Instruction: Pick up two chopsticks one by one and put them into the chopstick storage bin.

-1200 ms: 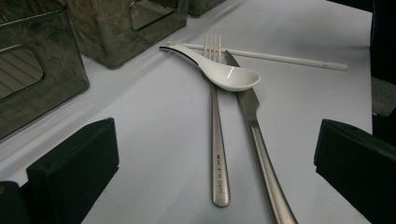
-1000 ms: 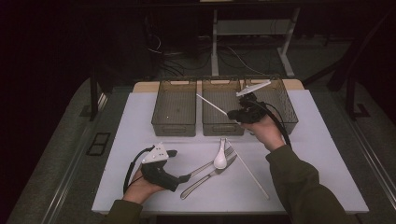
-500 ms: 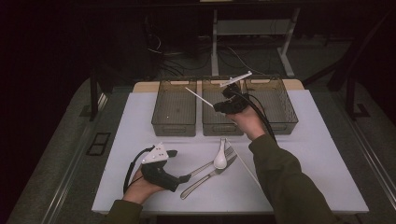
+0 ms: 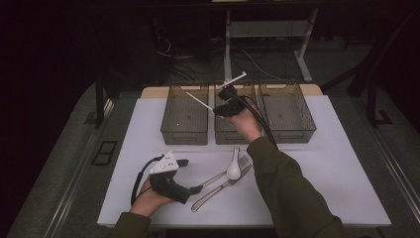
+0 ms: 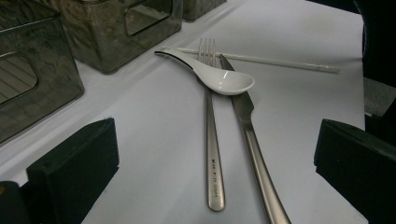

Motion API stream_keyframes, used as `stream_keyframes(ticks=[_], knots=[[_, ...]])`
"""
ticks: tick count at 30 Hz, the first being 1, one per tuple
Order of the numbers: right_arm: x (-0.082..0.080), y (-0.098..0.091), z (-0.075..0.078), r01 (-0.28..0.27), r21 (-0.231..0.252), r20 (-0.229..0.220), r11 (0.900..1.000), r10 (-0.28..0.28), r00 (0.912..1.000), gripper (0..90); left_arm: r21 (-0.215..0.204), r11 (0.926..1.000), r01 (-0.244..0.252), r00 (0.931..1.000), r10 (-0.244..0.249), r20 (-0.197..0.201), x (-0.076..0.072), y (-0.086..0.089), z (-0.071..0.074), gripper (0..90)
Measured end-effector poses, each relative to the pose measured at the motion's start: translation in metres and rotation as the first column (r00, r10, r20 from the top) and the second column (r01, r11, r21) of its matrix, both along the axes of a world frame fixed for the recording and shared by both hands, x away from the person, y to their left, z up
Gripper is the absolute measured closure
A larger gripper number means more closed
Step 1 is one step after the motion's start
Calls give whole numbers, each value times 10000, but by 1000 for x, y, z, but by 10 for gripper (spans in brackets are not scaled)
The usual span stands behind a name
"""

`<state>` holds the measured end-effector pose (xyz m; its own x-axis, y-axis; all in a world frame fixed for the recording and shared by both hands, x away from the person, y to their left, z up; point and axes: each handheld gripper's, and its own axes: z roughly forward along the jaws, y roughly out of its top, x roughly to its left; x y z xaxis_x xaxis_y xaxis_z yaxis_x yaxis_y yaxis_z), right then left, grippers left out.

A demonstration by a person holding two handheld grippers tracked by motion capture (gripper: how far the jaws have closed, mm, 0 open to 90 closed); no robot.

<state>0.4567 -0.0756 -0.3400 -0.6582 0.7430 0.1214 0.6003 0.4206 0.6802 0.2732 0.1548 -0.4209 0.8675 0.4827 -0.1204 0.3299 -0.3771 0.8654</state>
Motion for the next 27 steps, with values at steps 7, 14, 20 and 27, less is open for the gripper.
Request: stream_keyframes(ticks=[7,14,20,27], knots=[[14,23,-3,95,-222,4,9997,-95,10000,846,-45,9999,103,9999,-103,-31,0,-1,1,0],[25,43,-10,262,-400,-98,9989,-266,9996,845,-86,9998,206,9998,-206,-39,1,0,1,0],[36,59,-17,448,-552,-250,9975,-462,9986,845,-221,9996,163,9998,-165,-75,2,1,1,0],[39,79,-23,477,-726,-364,9962,-504,9981,844,-293,9994,163,9998,-166,-87,2,2,1,0]])
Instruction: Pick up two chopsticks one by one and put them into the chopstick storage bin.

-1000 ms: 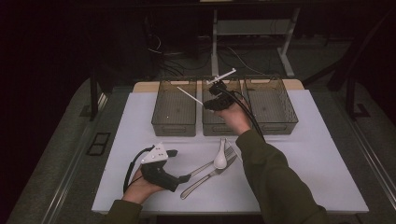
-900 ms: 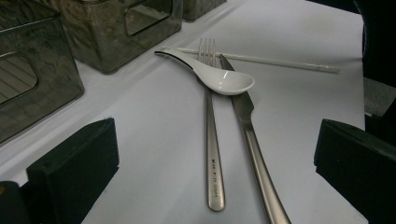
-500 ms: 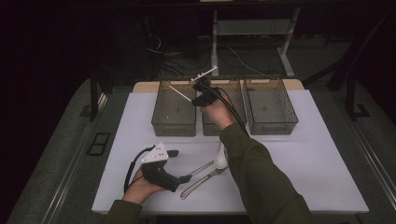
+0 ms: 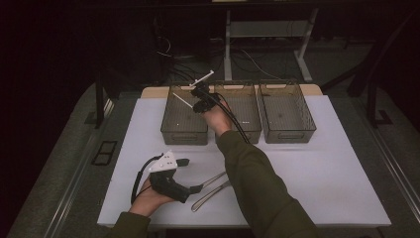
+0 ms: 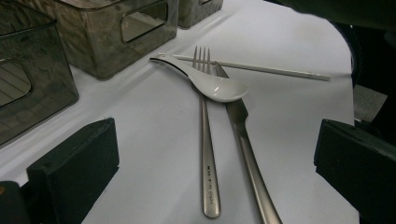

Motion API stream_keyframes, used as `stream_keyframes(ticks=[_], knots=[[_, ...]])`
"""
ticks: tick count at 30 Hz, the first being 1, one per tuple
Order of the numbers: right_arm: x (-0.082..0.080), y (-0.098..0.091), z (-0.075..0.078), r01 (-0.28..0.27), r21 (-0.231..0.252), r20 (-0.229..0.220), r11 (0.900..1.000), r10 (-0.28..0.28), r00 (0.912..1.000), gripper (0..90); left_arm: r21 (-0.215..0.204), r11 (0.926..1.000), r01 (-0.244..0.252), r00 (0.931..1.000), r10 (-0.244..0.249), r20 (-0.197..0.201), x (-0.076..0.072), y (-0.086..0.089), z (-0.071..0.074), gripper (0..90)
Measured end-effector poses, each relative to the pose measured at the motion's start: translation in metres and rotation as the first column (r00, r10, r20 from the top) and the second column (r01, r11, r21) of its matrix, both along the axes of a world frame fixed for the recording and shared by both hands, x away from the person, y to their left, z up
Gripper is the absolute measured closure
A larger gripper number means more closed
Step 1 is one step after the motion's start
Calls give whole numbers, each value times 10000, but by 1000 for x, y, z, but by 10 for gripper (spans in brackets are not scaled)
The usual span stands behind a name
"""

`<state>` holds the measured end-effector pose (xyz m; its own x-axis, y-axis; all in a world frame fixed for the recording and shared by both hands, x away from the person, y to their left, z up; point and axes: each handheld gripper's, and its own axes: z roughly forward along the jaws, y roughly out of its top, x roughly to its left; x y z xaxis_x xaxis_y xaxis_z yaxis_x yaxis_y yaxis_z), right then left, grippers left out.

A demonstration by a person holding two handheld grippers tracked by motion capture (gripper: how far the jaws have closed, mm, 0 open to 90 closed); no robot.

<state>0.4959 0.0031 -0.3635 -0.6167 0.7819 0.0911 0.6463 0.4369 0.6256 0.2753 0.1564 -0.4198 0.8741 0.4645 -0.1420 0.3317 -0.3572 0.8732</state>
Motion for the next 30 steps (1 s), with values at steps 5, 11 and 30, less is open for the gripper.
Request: stream_keyframes(ticks=[5,11,30], knots=[[1,7,-4,-12,74,-138,10000,13,9999,843,35,10000,31,10000,-31,-6,0,-1,0,0],[3,12,-7,72,272,-226,9996,-66,9997,821,-54,10000,-19,10000,19,-30,0,-1,0,0],[-23,-37,20,-1288,1354,307,9824,1257,9916,433,169,9998,41,10000,-41,29,0,0,-1,0]])
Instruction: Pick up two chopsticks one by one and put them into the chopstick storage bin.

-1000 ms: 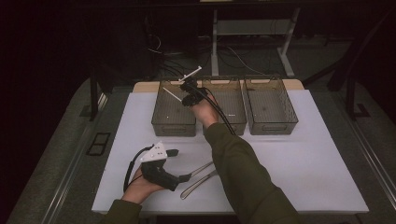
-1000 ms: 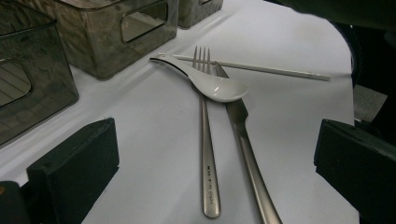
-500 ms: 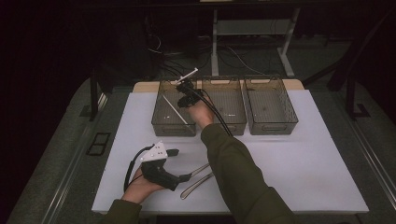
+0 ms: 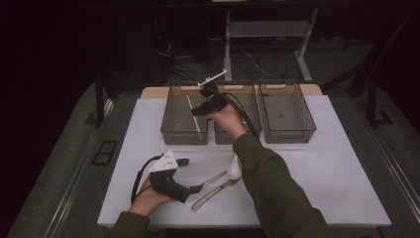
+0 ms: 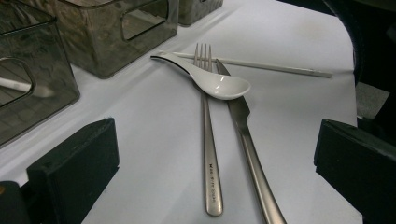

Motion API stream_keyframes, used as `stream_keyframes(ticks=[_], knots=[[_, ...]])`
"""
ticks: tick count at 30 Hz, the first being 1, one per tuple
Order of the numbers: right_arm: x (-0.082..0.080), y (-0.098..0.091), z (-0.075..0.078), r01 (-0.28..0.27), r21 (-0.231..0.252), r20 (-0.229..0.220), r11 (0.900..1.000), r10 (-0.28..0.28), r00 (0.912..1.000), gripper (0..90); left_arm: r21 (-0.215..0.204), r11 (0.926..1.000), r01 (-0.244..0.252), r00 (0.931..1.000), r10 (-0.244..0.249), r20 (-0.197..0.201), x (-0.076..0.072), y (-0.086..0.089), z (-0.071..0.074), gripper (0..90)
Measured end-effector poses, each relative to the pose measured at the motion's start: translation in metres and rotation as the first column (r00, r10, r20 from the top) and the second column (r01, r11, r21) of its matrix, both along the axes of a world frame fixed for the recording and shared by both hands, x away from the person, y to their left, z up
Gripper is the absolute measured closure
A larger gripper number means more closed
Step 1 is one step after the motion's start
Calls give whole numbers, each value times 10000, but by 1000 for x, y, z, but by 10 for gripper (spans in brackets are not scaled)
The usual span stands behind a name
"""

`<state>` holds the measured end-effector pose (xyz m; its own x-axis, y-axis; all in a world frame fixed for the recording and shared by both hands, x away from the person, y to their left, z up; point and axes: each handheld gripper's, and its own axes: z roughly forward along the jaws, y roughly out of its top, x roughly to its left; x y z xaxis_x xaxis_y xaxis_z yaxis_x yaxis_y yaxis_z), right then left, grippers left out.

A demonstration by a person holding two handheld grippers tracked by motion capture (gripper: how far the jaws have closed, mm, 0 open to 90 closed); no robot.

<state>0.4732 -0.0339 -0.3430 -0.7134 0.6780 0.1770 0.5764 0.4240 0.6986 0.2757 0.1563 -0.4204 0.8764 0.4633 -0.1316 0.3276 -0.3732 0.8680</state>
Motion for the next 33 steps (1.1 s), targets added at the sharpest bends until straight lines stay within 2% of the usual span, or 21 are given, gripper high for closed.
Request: stream_keyframes(ticks=[5,11,16,27,31,33], knots=[[-15,-24,8,-352,189,275,9992,346,9990,395,81,10000,44,10000,-44,50,0,0,0,0],[-34,-56,14,-525,730,569,9959,484,9972,374,129,9999,2,10000,-3,70,-1,-1,0,0],[-50,-78,17,-694,753,733,9947,639,9953,362,152,9999,-26,10000,26,31,-1,-1,-1,0],[-83,-117,10,-791,920,916,9926,707,9933,355,155,9998,-92,9999,92,40,-1,1,-1,0],[-98,-131,4,-800,989,818,9919,720,9940,373,159,9998,-127,9999,127,14,-1,0,-1,0],[-104,-137,0,-789,848,802,9933,721,9942,386,159,9998,-131,9999,131,24,-1,0,-1,0]])
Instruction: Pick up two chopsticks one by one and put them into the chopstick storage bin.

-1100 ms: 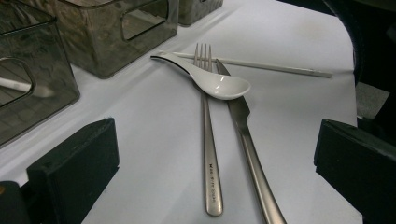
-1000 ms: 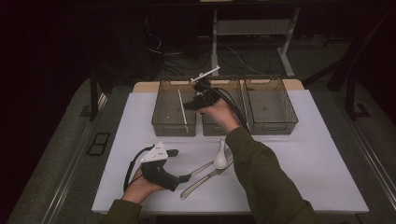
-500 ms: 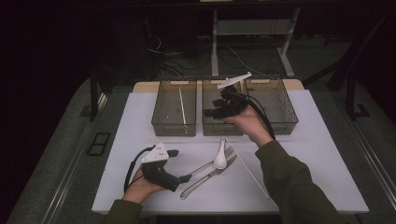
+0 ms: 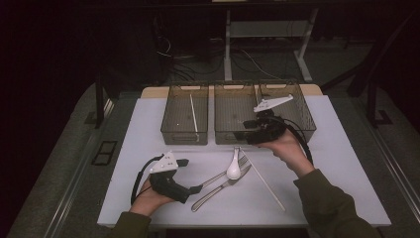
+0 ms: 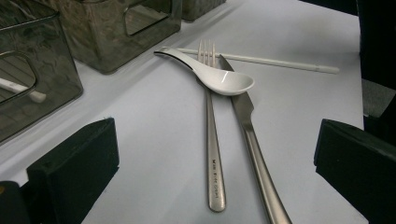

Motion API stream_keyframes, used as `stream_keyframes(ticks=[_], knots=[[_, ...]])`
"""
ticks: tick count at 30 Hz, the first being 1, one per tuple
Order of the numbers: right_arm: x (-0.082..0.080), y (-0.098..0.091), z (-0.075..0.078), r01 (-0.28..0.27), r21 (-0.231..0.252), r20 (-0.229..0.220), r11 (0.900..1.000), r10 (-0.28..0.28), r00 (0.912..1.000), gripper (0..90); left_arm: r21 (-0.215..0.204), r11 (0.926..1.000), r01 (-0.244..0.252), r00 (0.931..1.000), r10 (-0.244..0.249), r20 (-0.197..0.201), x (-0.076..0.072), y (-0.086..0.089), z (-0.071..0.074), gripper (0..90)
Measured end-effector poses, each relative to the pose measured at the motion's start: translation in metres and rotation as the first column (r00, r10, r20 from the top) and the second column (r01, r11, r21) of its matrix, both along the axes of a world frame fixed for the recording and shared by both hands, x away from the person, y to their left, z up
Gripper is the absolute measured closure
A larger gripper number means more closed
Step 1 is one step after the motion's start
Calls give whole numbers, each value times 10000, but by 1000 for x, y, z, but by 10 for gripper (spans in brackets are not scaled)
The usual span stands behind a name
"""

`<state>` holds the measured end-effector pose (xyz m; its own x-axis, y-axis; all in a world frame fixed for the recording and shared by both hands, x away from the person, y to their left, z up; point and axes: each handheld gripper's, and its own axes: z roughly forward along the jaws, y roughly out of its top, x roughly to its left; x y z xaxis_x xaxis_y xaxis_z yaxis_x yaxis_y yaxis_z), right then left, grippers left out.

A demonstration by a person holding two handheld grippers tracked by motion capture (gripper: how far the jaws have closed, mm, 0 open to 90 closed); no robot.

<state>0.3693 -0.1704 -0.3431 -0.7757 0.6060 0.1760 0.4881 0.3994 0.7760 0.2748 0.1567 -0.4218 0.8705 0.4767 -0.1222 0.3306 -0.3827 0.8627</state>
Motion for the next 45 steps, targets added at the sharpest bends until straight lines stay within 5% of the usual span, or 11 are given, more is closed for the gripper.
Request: stream_keyframes(ticks=[14,29,45], knots=[[-50,-33,-46,121,-952,-573,9954,-176,9982,423,41,10000,-47,10000,47,-19,0,1,-1,0],[-95,-59,-73,222,-1957,-1212,9804,-467,9915,568,122,9999,-4,10000,4,-20,-1,0,-1,0],[-107,-55,-92,54,-2823,-1679,9593,-550,9843,737,208,9998,76,10000,-76,35,-2,-1,0,0]])
